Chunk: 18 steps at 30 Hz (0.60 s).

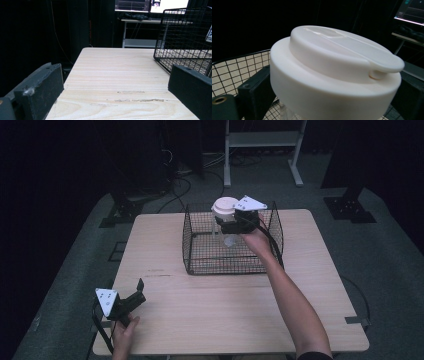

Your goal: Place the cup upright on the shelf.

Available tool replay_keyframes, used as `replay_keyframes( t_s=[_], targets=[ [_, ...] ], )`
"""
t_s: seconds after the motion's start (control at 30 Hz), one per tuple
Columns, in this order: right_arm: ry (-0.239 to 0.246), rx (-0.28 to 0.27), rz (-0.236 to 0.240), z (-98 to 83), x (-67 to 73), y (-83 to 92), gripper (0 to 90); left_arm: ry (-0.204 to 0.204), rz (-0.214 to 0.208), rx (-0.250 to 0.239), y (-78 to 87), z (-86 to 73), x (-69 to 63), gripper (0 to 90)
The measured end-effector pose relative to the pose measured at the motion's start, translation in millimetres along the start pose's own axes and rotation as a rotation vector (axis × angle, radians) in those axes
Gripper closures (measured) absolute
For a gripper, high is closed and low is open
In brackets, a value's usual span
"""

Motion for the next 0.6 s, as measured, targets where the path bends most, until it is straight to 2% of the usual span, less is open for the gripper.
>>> replay_keyframes(
  t_s=[0.23,0.37,0.6],
  targets=[
    [0.011,0.036,0.020,-12.4,-1.7,-9.9,5.0,0.001,-0.001,-0.001,0.0,0.0,0.1,0.0],
    [-0.006,0.051,0.036,-19.3,-3.7,-14.2,5.0,0.002,0.000,0.000,-0.1,0.0,0.1,0.0],
    [-0.001,0.087,0.055,-28.5,-2.8,-20.9,5.0,0.001,-0.001,0.000,0.0,0.0,0.1,0.0]
  ],
)
Point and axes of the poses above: each handheld gripper's, and its own axes: y roughly backward along the jaws, z roughly out of its top, x roughly to its left, the point moved 5 cm from there along -y, roughly forward along the jaws, and after that the axes turned 5 degrees about -y, right-handed, at the moved point
